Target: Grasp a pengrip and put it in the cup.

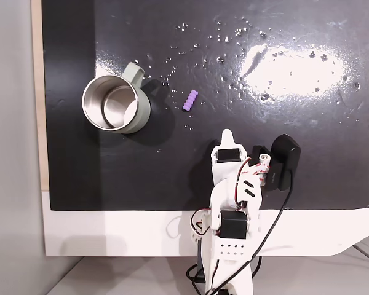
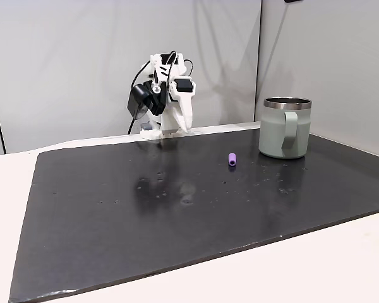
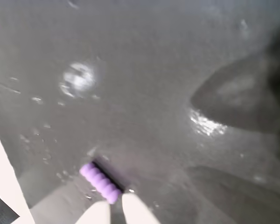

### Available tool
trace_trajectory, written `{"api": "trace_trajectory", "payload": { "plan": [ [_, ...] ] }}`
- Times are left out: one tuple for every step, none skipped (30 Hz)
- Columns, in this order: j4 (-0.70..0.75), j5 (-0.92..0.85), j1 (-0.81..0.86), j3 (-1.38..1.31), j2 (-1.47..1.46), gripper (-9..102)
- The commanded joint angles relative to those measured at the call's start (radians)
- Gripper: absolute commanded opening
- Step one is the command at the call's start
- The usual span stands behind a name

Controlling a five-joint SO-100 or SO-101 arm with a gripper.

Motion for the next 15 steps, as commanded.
{"api": "trace_trajectory", "payload": {
  "plan": [
    [0.041, -0.054, -0.002, -0.166, -0.023, 0],
    [0.048, -0.061, -0.005, -0.212, -0.064, 0],
    [0.054, -0.064, -0.011, -0.262, -0.12, 0],
    [0.058, -0.071, -0.017, -0.314, -0.184, 0],
    [0.06, -0.074, -0.025, -0.367, -0.25, 0],
    [0.06, -0.075, -0.034, -0.417, -0.313, 0],
    [0.061, -0.08, -0.043, -0.466, -0.374, 0],
    [0.064, -0.091, -0.055, -0.515, -0.436, 0],
    [0.071, -0.098, -0.063, -0.563, -0.497, 0],
    [0.08, -0.109, -0.074, -0.609, -0.558, 0],
    [0.087, -0.121, -0.083, -0.655, -0.62, 0],
    [0.098, -0.138, -0.091, -0.699, -0.678, 0],
    [0.106, -0.149, -0.097, -0.741, -0.735, 0],
    [0.114, -0.161, -0.098, -0.779, -0.785, 0],
    [0.121, -0.178, -0.103, -0.816, -0.834, 0]
  ]
}}
